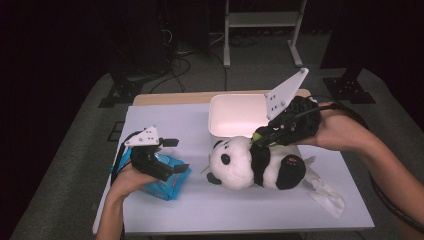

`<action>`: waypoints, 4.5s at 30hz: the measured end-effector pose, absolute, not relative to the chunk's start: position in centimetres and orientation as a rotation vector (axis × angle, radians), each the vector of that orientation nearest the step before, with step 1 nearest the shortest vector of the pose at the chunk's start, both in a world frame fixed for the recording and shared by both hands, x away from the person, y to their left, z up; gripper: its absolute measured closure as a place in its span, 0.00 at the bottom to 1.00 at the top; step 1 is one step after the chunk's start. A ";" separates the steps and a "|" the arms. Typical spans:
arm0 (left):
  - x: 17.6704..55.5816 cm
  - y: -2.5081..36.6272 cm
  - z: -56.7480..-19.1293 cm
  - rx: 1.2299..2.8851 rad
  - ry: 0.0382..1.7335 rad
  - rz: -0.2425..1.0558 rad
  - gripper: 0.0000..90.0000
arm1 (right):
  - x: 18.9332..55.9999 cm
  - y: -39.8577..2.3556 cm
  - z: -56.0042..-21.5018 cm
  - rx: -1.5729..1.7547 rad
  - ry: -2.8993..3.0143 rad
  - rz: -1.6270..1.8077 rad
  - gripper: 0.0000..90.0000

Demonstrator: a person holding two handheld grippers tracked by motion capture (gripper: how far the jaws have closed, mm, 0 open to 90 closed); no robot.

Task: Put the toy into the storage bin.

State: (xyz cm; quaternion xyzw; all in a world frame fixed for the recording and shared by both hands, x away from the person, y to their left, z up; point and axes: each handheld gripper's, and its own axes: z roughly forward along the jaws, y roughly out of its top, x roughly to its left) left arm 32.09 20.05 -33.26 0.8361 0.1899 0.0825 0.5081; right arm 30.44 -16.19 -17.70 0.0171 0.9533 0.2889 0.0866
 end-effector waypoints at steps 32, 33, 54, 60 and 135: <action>32.2 21.2 -33.4 2.005 0.509 0.209 0.04 | 36.2 -17.5 -12.2 0.153 2.788 0.836 0.87; 32.2 21.3 -33.4 2.006 0.511 0.206 0.04 | 36.4 -17.5 -12.2 0.155 2.787 0.838 0.87; 32.2 22.1 -33.3 1.987 0.534 0.223 0.04 | 43.0 -17.1 -13.4 0.198 2.820 0.855 0.87; 32.0 22.3 -33.1 1.977 0.535 0.232 0.04 | 44.9 -17.2 -14.9 0.223 2.831 0.871 0.87; 31.9 21.2 -33.3 2.014 0.508 0.217 0.04 | 48.7 -18.0 -29.6 0.427 2.918 0.882 0.78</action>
